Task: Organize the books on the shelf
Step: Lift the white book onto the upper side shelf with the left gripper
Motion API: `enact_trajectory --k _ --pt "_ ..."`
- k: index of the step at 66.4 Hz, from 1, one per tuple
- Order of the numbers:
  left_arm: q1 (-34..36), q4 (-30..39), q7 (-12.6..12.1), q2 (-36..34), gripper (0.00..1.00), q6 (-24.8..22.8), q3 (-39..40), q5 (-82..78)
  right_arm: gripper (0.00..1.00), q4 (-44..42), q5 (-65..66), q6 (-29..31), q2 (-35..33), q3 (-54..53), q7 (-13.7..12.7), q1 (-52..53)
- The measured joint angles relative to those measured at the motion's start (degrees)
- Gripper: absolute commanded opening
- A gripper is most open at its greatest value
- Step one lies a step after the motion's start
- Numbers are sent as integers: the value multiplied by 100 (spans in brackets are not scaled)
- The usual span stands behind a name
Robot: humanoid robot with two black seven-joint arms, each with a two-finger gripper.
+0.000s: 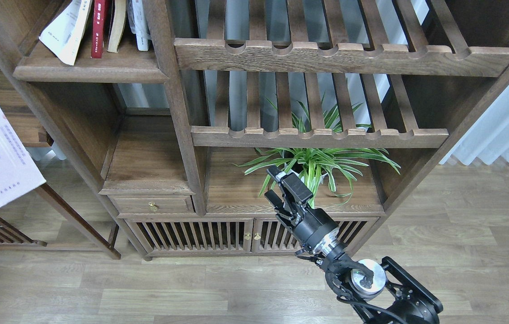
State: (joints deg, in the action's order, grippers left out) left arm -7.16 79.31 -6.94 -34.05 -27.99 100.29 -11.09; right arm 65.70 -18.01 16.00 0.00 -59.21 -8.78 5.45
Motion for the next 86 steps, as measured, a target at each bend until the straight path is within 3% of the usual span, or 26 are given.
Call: enact_trajectory --k 36,53,61,71,86 --pt "1958 -24 -95 -941 2 0 -841 279 99 -22 0 -1 1 75 4 27" --pt "3448 -398 -111 -1812 2 -1 -1751 287 99 -23 0 5 1 67 8 27" --pt "4022 -637 -241 -2030 2 -3 -2106 272 99 -23 0 5 0 69 9 22" --pt "4907 -835 -417 -2083 2 -3 -2802 238 99 -23 0 4 0 85 9 22" --pt "6069 -1182 -455 -2056 2 -4 -3730 224 99 -23 0 -1 0 128 9 26"
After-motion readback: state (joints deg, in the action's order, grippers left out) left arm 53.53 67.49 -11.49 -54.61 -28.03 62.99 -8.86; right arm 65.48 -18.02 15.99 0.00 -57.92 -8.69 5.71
